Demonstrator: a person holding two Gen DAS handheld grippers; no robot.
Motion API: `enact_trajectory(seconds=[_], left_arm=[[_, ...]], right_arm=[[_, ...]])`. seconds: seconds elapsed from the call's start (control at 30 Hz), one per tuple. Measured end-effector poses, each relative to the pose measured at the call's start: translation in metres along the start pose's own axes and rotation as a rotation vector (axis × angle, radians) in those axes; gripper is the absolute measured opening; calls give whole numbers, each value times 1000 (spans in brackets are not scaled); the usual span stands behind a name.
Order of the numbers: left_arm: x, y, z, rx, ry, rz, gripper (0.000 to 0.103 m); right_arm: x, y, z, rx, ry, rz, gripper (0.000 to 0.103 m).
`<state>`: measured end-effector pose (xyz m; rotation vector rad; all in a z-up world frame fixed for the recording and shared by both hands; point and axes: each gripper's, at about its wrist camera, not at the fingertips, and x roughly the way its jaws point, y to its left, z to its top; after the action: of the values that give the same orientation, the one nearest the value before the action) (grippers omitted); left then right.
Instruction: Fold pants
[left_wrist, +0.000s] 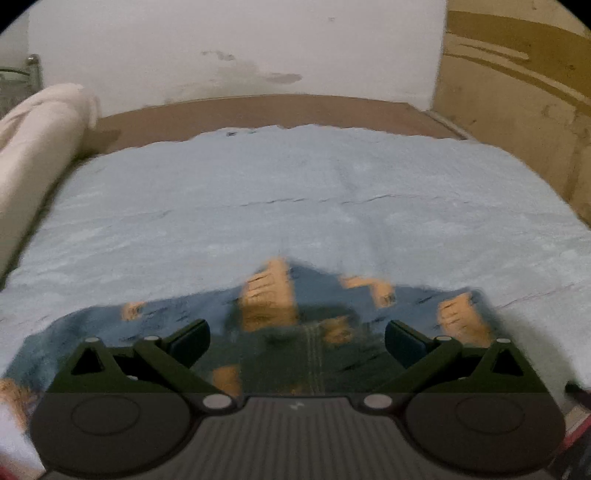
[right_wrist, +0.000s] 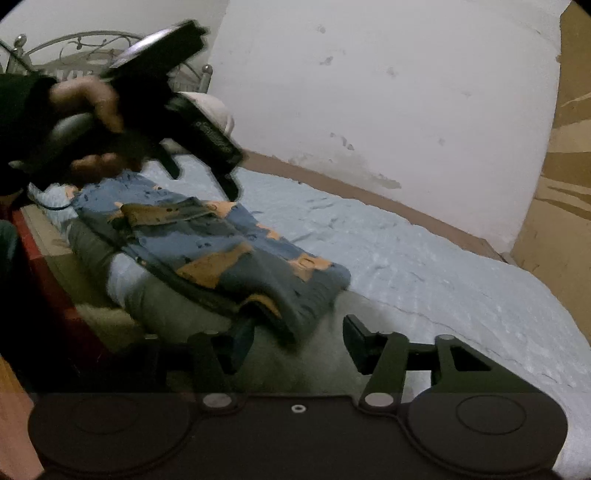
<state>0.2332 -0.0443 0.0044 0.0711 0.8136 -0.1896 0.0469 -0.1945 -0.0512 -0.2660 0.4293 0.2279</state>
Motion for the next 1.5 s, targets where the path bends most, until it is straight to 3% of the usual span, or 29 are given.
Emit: enact_trajectory(seconds=[0.03, 0.07, 0.17, 0.27, 0.47, 0.57, 0.63, 0.7, 0.83, 0.9, 1.03, 1.17, 1.2, 1.3, 1.5], left_arm=[[0, 8, -8, -3, 12, 26, 102], [1, 14, -14, -3, 29, 45, 102], [6, 35, -38, -51, 76, 77, 102], [2, 51, -52, -113, 49, 18, 102], [-5, 49, -58, -70, 25, 17, 102], [-3, 49, -58, -60, 30, 3, 102], [-2, 52, -58, -53, 39, -9, 102], [-2, 55, -58, -56, 46, -20, 102], [-1, 55, -58, -49, 54, -21, 102], [-1, 54, -59, -47, 57, -14, 102], [-4, 51, -60, -40, 64, 2, 102], [-6, 51, -62, -26, 68, 16, 103], [-7, 51, -62, -24, 70, 17, 103], [-9, 52, -62, -20, 79, 48, 102], [-20, 38, -69, 53, 63, 144, 102]], right_arm=[[4, 1, 2, 9, -7, -11, 17], [7, 1, 4, 17, -9, -27, 6], [3, 3, 9, 12, -19, -47, 4], [-1, 3, 6, 10, 13, -39, 3], [-3, -7, -11, 47, 83, -22, 3], [-10, -13, -10, 50, 71, -50, 15], [-13, -18, -5, 62, 44, -66, 34], [-9, -25, 2, 92, 12, -76, 46], [20, -39, 19, 157, -32, -42, 74], [45, -45, 31, 159, -23, -6, 83], [99, -59, 43, 211, 27, 17, 84], [137, -65, 35, 183, 135, -85, 88], [140, -68, 30, 194, 133, -94, 93], [140, -78, 18, 264, 118, -100, 95], [117, -66, 21, 245, 42, -120, 99]])
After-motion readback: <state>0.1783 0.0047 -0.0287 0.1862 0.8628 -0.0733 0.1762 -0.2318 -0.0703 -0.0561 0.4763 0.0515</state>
